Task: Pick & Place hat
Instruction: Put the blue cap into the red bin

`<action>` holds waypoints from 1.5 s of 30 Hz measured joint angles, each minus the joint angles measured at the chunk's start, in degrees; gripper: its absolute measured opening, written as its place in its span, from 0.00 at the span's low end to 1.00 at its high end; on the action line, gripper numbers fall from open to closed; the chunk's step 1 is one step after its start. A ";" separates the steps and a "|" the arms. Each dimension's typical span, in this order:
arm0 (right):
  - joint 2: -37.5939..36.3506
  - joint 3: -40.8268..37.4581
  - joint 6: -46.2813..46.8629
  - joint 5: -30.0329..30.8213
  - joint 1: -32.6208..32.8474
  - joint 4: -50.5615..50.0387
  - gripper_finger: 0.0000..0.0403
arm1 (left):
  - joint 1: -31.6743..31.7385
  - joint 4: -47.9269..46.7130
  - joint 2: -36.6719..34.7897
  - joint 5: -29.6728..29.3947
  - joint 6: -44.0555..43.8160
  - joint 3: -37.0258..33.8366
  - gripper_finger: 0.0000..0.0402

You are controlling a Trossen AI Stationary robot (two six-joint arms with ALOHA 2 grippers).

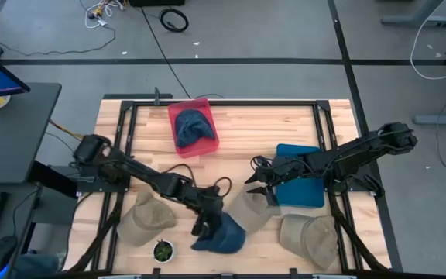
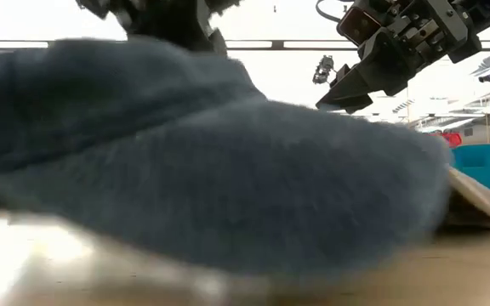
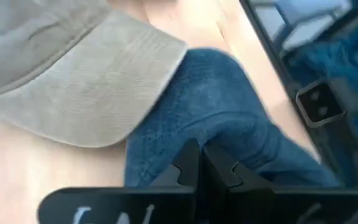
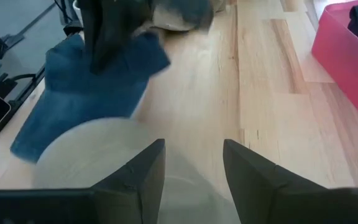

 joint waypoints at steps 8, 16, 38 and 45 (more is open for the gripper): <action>0.00 0.00 0.17 0.00 0.00 0.02 0.41 | -0.21 -19.32 -16.01 -20.23 -5.89 0.04 0.02; 0.00 0.00 0.39 -0.01 0.00 1.72 0.41 | 3.07 -28.72 -25.05 -41.04 -9.66 0.04 0.01; 0.00 0.00 2.05 0.00 0.00 1.66 0.41 | 28.42 -32.70 -8.59 -56.70 -50.35 0.09 0.02; 0.00 0.00 2.14 -0.02 0.00 1.71 0.41 | 29.97 -32.31 1.14 -55.89 -61.71 0.09 0.09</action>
